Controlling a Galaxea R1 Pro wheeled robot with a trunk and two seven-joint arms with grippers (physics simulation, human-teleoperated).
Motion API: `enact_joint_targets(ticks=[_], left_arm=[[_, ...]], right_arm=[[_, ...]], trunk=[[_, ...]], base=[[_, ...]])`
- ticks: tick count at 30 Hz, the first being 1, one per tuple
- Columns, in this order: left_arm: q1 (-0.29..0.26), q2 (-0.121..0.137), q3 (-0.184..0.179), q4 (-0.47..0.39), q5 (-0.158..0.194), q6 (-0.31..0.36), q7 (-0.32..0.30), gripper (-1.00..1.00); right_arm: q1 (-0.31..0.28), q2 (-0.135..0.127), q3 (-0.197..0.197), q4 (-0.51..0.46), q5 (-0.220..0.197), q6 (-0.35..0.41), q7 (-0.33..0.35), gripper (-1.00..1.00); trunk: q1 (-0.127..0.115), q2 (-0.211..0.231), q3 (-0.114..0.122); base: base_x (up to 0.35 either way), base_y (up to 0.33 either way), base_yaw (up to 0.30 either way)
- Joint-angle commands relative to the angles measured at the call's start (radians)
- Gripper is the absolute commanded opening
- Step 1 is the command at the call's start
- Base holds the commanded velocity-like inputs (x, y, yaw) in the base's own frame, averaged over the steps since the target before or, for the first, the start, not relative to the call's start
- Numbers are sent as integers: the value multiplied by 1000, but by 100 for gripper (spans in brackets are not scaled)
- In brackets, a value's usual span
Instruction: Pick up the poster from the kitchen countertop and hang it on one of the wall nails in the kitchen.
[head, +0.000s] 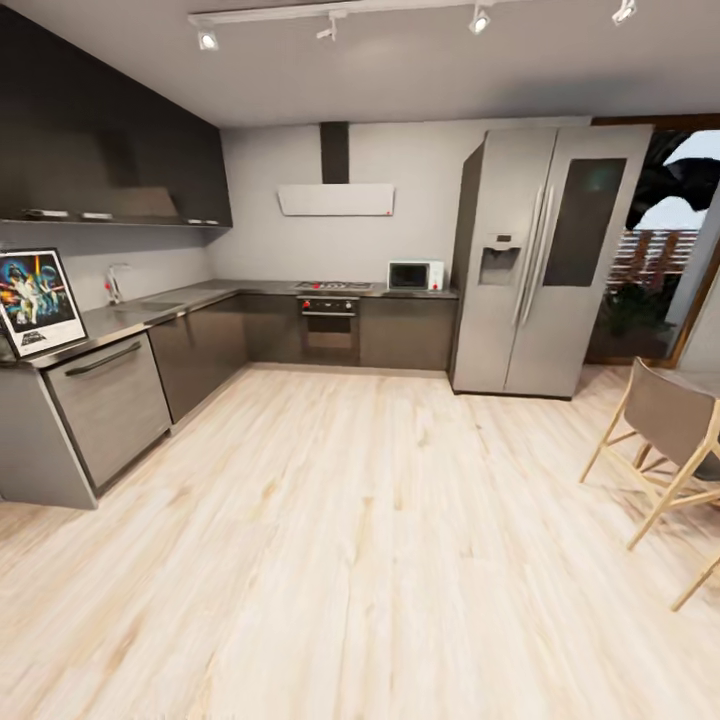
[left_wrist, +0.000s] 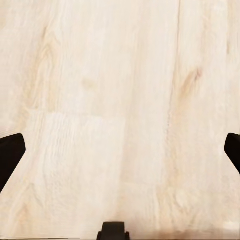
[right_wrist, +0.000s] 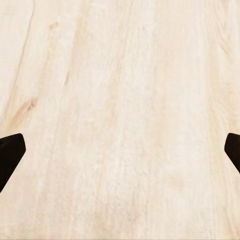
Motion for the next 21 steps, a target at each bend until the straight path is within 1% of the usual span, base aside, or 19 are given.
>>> enact_joint_targets(ticks=[1, 6, 11, 15, 17, 19, 21], left_arm=[[0, 0, 1, -1, 0, 0, 0, 100], [0, 0, 1, -2, 1, 0, 0, 100], [0, 0, 1, -2, 1, 0, 0, 100], [0, 0, 1, -2, 1, 0, 0, 100], [0, 0, 1, -2, 1, 0, 0, 100], [0, 0, 2, -2, 1, 0, 0, 100], [0, 0, 9, -2, 1, 0, 0, 100]], right_arm=[[0, 0, 0, 1, 0, -3, -1, 100], [0, 0, 0, 1, 0, -3, -4, 100], [0, 1, 1, 1, 1, -2, -41, 100], [0, 0, 4, 22, 7, 0, -70, 100], [0, 0, 7, 31, 20, 0, -72, 100], [0, 0, 12, 43, 64, -2, -76, 100], [0, 1, 13, 46, 80, -3, -78, 100]], trunk=[[0, 0, -1], [0, 0, -1], [0, 0, -1], [0, 0, -1], [0, 0, -1], [0, 0, -1], [0, 0, -1]], base=[[0, 0, 294], [0, 0, 294], [0, 0, 279], [0, 0, 91], [0, 0, 29], [0, 0, 12], [0, 0, 30]])
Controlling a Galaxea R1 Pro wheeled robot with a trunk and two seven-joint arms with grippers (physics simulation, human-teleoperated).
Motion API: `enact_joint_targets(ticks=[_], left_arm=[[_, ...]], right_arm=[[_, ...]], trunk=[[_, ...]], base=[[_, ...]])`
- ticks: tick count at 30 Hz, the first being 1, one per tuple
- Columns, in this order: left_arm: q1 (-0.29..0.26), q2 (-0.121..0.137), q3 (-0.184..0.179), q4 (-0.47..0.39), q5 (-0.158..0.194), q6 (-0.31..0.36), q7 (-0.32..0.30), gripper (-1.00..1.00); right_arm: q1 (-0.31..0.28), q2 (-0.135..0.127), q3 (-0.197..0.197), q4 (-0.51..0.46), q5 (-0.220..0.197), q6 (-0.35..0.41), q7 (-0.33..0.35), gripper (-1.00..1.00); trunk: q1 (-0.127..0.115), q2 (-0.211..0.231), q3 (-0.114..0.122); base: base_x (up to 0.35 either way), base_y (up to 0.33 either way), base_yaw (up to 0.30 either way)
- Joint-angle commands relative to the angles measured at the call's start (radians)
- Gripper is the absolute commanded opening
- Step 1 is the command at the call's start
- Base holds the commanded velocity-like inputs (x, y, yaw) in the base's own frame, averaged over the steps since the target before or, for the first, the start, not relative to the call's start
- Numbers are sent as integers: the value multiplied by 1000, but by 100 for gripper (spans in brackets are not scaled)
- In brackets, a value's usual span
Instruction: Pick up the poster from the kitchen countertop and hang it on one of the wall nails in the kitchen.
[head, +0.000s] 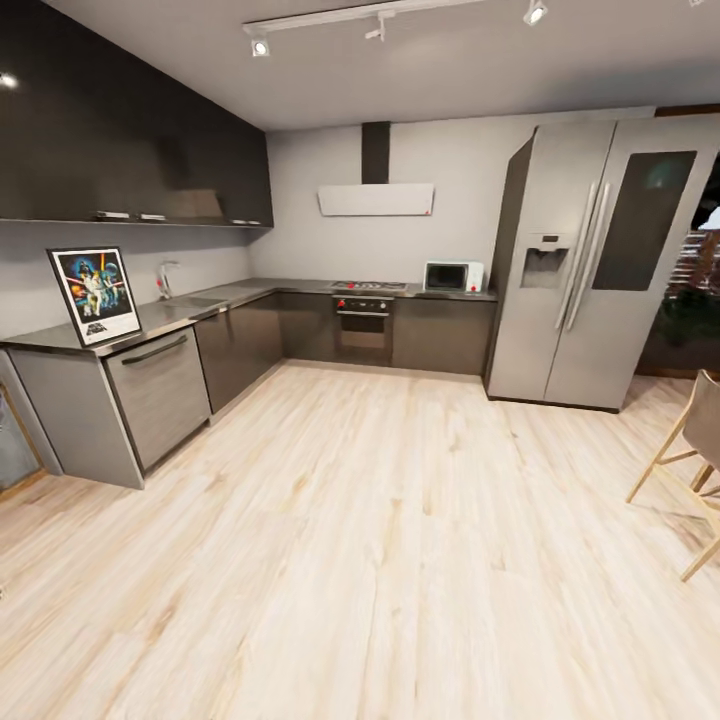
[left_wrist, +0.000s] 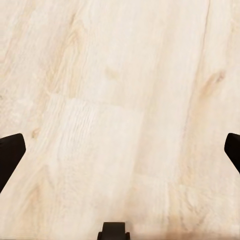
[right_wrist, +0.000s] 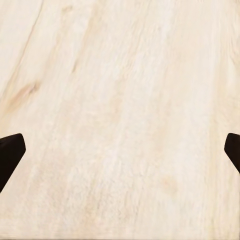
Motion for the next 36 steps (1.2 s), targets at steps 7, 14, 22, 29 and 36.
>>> enact_joint_targets(ticks=[7, 14, 22, 29, 36], left_arm=[[0, 0, 14, -1, 0, 1, 0, 100], [0, 0, 16, -1, 0, 1, 0, 100], [0, 0, 16, -1, 1, 2, 0, 100], [0, 0, 16, -1, 1, 2, 0, 100], [0, 0, 35, -1, 1, 2, 0, 100]], right_arm=[[-1, 6, -1, 3, 14, -44, -81, 100], [-1, 8, 2, 5, 17, -49, -121, 100], [-1, 8, 3, 6, 19, -56, -129, 100], [-1, 9, 3, 6, 20, -59, -131, 100], [-1, 11, 3, 6, 20, -59, -132, 100]], trunk=[[0, 0, -1], [0, 0, -1], [0, 0, -1], [0, 0, -1], [0, 0, -1]], base=[[6, 2, 220], [167, 118, 192], [243, 181, 168], [258, 190, 276], [247, 169, 287]])
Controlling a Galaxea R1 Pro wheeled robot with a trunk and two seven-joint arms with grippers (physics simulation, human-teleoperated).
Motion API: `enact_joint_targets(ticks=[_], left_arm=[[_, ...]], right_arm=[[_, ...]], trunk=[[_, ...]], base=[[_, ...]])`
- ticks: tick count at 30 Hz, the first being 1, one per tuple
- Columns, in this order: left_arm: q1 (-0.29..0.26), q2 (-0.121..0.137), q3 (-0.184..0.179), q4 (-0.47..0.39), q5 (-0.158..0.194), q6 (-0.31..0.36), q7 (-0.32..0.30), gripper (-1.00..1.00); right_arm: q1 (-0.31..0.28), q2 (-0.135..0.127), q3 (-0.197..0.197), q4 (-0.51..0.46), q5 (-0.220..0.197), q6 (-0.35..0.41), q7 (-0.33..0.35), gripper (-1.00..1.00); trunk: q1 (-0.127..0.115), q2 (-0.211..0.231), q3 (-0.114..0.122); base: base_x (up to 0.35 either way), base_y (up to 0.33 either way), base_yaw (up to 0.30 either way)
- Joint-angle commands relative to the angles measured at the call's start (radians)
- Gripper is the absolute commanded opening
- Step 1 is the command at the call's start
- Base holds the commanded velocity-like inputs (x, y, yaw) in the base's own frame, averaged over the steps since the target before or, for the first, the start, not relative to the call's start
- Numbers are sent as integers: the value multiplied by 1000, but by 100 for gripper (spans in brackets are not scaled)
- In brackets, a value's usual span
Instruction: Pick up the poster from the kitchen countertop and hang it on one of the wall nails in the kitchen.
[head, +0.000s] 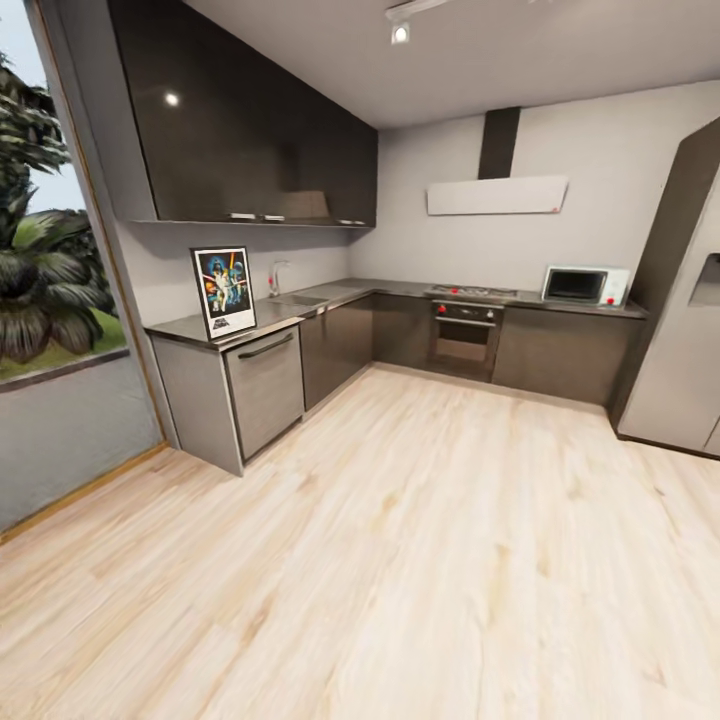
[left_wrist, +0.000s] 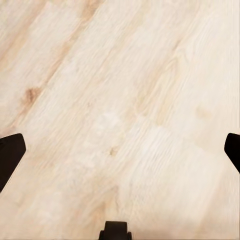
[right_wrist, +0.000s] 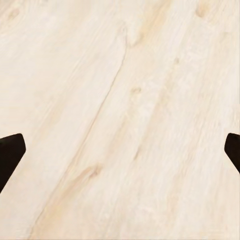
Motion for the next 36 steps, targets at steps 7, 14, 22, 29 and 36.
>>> enact_joint_targets(ticks=[7, 14, 22, 29, 36], left_arm=[[0, 0, 22, -1, 0, -1, 0, 100], [0, 0, 32, -2, 0, 2, -1, 100], [0, 0, 63, -3, 0, 3, -2, 100], [0, 0, 66, -3, 0, 4, -2, 100], [0, 0, 69, -3, 1, 5, -3, 100]], right_arm=[[-1, 1, 2, 1, 9, -1, -8, 100], [-1, 0, 2, 1, 9, 2, -5, 100], [-1, -5, 6, 9, 12, 2, 1, 100], [-1, -4, 7, 10, 11, 1, 0, 100], [-1, 1, 6, 9, 9, -2, -14, 100]], trunk=[[0, -1, -1], [0, -1, -1], [0, -1, -2], [0, -1, -2], [0, -1, -2]], base=[[123, 73, 288], [82, -74, 269], [246, -212, 52], [278, -203, 21], [305, -120, 228]])
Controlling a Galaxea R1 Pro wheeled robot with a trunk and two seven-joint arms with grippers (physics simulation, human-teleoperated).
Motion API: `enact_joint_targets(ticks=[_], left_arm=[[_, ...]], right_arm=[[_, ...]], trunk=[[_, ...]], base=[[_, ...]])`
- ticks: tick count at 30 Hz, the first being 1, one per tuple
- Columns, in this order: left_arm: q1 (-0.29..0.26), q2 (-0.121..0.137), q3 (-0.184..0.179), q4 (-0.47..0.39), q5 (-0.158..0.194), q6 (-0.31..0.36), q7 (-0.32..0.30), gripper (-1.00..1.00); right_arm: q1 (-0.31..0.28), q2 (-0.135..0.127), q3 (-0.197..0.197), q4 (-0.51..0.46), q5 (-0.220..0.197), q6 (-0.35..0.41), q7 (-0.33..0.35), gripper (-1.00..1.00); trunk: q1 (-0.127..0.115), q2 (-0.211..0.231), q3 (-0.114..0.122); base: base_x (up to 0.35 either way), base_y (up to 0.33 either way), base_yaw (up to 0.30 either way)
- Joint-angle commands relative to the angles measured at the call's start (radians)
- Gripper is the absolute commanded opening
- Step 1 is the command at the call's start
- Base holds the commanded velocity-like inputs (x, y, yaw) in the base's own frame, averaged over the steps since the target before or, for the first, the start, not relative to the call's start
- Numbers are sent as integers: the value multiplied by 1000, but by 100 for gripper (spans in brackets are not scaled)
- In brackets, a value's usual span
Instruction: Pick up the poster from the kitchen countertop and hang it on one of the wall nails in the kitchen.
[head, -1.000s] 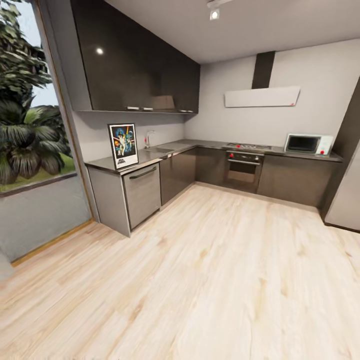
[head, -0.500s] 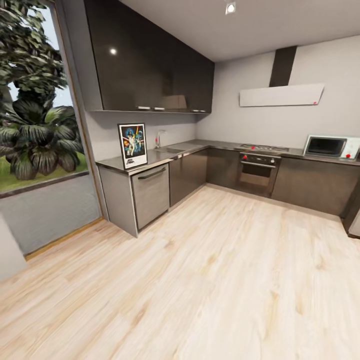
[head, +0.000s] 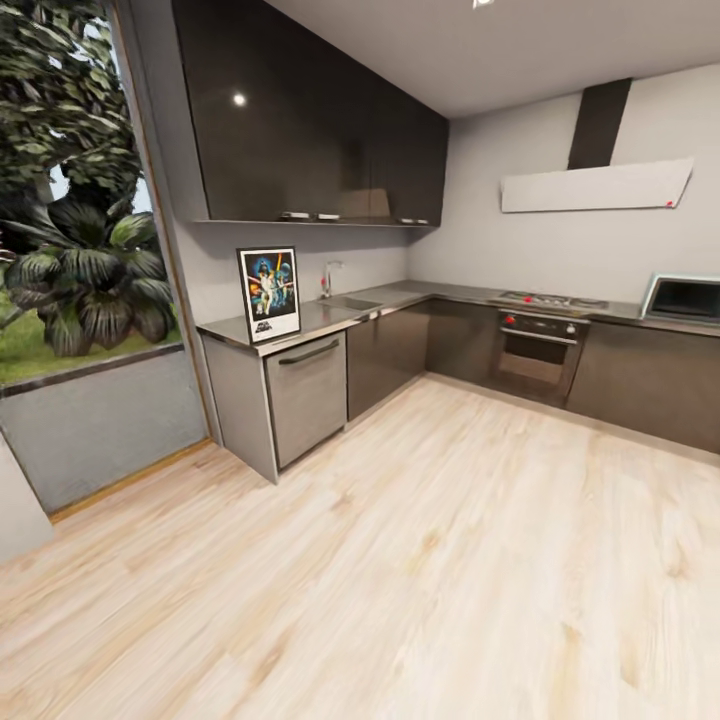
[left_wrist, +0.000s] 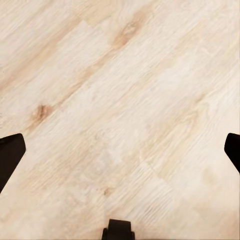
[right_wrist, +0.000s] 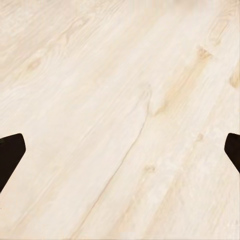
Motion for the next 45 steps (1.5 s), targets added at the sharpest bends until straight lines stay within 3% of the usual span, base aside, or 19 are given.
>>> enact_joint_targets(ticks=[1, 7, 12, 18, 24, 35, 45], left_arm=[[0, 0, 1, -2, 0, 1, 0, 100], [0, 0, 1, -2, 0, 1, -1, 100], [0, 0, 2, -2, 0, 0, -1, 100], [0, 0, 7, -2, 0, -2, -1, 100], [0, 0, 52, -2, 2, -2, -3, 100], [0, 0, 59, -2, 2, -2, -3, 100], [0, -4, 57, 1, 0, -2, -1, 100]], right_arm=[[-1, 0, 2, 1, 9, 0, -13, 100], [-1, 2, 4, 2, 9, 1, -98, 100], [-1, 2, 4, 2, 10, 1, -115, 100], [-1, 3, 4, 2, 10, 1, -119, 100], [-1, 1, 3, 5, 10, 5, -111, 100], [-1, -1, 4, 5, 10, 3, -111, 100], [-1, 0, 4, 2, 10, 0, -119, 100]], trunk=[[1, 0, -1], [1, 0, -1], [1, 0, -1], [1, 0, -1], [1, 0, -2], [1, 0, -3], [1, 0, -3]], base=[[334, -4, 279], [320, 68, 282], [115, 37, 286], [134, 5, 289], [306, 28, 171], [335, 114, 23], [179, 17, 241]])
